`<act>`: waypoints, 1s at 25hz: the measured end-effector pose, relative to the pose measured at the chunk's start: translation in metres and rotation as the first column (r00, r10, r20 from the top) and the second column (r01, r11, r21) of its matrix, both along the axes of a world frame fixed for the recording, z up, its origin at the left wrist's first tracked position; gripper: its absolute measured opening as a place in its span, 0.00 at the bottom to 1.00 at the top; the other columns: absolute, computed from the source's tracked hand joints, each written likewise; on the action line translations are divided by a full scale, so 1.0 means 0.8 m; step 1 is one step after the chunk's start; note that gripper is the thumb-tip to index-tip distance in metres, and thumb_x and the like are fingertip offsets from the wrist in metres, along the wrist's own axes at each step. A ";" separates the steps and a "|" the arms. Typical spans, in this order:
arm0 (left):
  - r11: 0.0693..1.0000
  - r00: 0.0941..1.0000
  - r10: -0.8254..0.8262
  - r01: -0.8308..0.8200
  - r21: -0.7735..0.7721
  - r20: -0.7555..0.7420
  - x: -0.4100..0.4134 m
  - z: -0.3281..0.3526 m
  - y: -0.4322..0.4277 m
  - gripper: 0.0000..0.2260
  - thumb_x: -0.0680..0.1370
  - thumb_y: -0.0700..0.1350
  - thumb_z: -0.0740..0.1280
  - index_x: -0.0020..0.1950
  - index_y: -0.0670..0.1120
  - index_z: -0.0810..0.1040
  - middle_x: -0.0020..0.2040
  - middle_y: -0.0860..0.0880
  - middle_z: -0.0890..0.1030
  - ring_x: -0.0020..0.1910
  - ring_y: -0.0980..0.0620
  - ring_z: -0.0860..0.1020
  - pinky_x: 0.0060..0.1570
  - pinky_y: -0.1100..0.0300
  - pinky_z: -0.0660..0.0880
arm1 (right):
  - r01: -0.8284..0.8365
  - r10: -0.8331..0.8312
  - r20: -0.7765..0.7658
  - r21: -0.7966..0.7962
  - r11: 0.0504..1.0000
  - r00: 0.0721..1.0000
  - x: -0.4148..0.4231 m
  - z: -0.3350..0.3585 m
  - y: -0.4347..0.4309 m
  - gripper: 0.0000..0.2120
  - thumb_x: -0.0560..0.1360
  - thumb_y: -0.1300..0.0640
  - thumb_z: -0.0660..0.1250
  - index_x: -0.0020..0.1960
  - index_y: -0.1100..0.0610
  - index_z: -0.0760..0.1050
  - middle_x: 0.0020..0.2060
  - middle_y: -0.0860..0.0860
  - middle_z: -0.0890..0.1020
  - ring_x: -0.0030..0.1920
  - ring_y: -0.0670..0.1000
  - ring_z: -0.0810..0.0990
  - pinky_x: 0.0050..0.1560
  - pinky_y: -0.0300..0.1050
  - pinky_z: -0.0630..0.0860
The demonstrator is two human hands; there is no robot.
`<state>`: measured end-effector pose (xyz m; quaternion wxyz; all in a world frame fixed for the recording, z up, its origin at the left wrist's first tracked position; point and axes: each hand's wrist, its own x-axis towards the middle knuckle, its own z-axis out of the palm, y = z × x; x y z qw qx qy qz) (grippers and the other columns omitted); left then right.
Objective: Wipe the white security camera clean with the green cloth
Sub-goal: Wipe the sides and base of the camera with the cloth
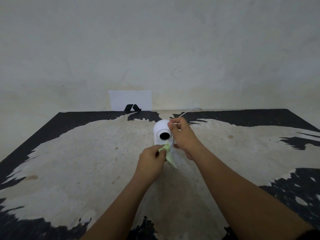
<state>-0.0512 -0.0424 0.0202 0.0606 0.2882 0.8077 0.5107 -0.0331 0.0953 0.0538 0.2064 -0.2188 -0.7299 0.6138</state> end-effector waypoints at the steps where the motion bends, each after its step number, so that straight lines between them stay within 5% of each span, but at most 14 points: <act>1: 0.998 0.997 -0.013 0.009 0.056 0.076 0.001 0.002 -0.002 0.12 0.78 0.43 0.60 0.41 0.40 0.79 0.40 0.35 0.81 0.40 0.38 0.79 0.43 0.45 0.78 | -0.010 0.011 -0.014 0.017 1.000 1.000 0.004 -0.001 0.000 0.08 0.79 0.47 0.59 0.56 0.45 0.71 0.52 0.44 0.76 0.54 0.50 0.76 0.56 0.52 0.77; 4: 0.981 0.928 -0.097 0.028 0.193 0.360 -0.001 0.009 -0.006 0.10 0.79 0.41 0.61 0.44 0.42 0.81 0.48 0.34 0.83 0.45 0.43 0.81 0.53 0.43 0.78 | 0.007 -0.002 -0.084 0.058 0.998 0.996 0.029 -0.004 0.000 0.15 0.79 0.47 0.57 0.62 0.51 0.71 0.55 0.45 0.76 0.49 0.41 0.75 0.44 0.31 0.70; 6: 0.972 0.881 -0.151 0.051 0.228 0.448 -0.004 0.012 -0.006 0.10 0.79 0.41 0.61 0.48 0.42 0.82 0.48 0.39 0.84 0.46 0.45 0.82 0.53 0.47 0.79 | -0.050 0.049 -0.105 -0.003 0.999 0.993 0.048 -0.013 0.005 0.20 0.76 0.45 0.61 0.64 0.53 0.71 0.57 0.46 0.77 0.48 0.39 0.76 0.41 0.30 0.72; 9: 0.947 0.836 -0.249 0.103 0.305 0.490 -0.006 0.018 -0.002 0.10 0.79 0.41 0.61 0.54 0.41 0.80 0.50 0.40 0.84 0.47 0.45 0.83 0.51 0.48 0.79 | -0.200 0.194 -0.057 -0.123 0.972 0.979 0.067 -0.029 0.014 0.29 0.68 0.49 0.72 0.67 0.54 0.68 0.59 0.49 0.76 0.56 0.49 0.79 0.50 0.40 0.78; 13: 0.939 0.852 -0.269 0.128 0.319 0.448 -0.009 0.024 0.003 0.09 0.79 0.42 0.62 0.50 0.41 0.80 0.42 0.45 0.83 0.41 0.50 0.81 0.44 0.55 0.80 | -0.256 0.264 0.083 -0.089 0.963 0.961 0.074 -0.039 0.019 0.14 0.73 0.60 0.71 0.58 0.62 0.78 0.52 0.60 0.84 0.51 0.56 0.84 0.54 0.54 0.80; 16: 0.927 0.955 0.077 -0.174 0.333 0.286 -0.031 0.039 -0.006 0.07 0.78 0.45 0.63 0.42 0.46 0.77 0.29 0.54 0.74 0.29 0.57 0.71 0.32 0.62 0.73 | -0.025 0.023 0.034 0.039 0.999 0.999 0.079 -0.031 0.031 0.08 0.75 0.59 0.68 0.52 0.61 0.80 0.45 0.55 0.85 0.45 0.54 0.84 0.48 0.51 0.80; 18: 0.899 0.940 0.153 -0.260 0.353 0.304 -0.054 0.051 -0.006 0.06 0.78 0.48 0.63 0.44 0.49 0.76 0.35 0.52 0.74 0.35 0.54 0.72 0.39 0.57 0.75 | 0.181 -0.186 0.011 0.176 0.968 0.983 0.080 -0.023 0.040 0.05 0.75 0.56 0.67 0.45 0.57 0.77 0.40 0.53 0.83 0.41 0.55 0.81 0.41 0.52 0.77; 20: 0.944 0.909 0.047 -0.176 0.279 0.414 -0.070 0.056 0.002 0.09 0.78 0.53 0.63 0.53 0.51 0.77 0.48 0.51 0.77 0.49 0.50 0.76 0.50 0.51 0.76 | 0.279 -0.301 0.044 0.271 0.921 0.953 0.072 -0.021 0.037 0.07 0.75 0.55 0.64 0.45 0.59 0.73 0.40 0.54 0.79 0.40 0.55 0.77 0.38 0.50 0.73; 22: 0.979 0.850 -0.038 -0.074 0.190 0.526 -0.072 0.053 0.013 0.15 0.77 0.57 0.62 0.60 0.53 0.75 0.59 0.51 0.77 0.57 0.46 0.76 0.53 0.49 0.75 | 0.235 -0.288 0.125 0.324 0.916 0.949 0.058 -0.022 0.025 0.08 0.76 0.56 0.62 0.49 0.61 0.72 0.42 0.54 0.77 0.41 0.54 0.74 0.37 0.47 0.69; 25: 0.983 0.829 -0.058 -0.049 0.176 0.556 -0.068 0.044 0.023 0.13 0.77 0.59 0.61 0.55 0.54 0.77 0.59 0.49 0.78 0.56 0.45 0.78 0.52 0.49 0.76 | 0.087 -0.180 0.208 0.392 0.916 0.962 0.039 -0.031 -0.002 0.07 0.77 0.60 0.58 0.49 0.62 0.72 0.41 0.54 0.75 0.42 0.56 0.73 0.37 0.45 0.64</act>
